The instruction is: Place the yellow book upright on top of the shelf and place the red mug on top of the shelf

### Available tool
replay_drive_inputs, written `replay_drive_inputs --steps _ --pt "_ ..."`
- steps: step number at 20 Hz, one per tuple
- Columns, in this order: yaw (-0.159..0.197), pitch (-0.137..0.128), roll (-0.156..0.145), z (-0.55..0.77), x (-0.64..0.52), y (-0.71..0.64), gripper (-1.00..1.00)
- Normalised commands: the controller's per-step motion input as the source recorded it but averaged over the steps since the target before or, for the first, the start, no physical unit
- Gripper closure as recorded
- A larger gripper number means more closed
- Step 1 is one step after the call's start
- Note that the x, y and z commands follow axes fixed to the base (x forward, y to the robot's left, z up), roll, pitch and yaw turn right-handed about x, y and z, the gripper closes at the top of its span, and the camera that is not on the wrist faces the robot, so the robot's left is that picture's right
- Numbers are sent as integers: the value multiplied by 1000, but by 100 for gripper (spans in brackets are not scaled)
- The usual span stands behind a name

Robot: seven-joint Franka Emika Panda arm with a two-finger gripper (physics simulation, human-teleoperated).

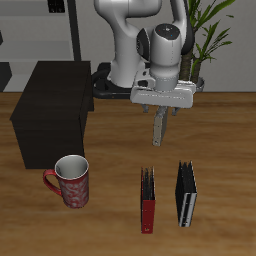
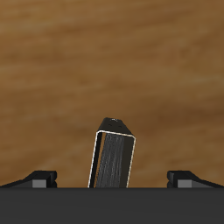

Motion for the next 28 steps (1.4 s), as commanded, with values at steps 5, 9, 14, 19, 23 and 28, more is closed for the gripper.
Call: replay_drive_inputs --steps 5,9,14,19,23,28 --pt "9 46 6 -306 31 8 -100" --pt "6 23 21 -125 25 4 100" --pt "-15 11 9 44 6 -51 100" --pt "-30 7 17 273 20 -147 100" --pt "-13 5 19 365 42 -221 100" --pt "16 -60 -22 602 20 -424 100"
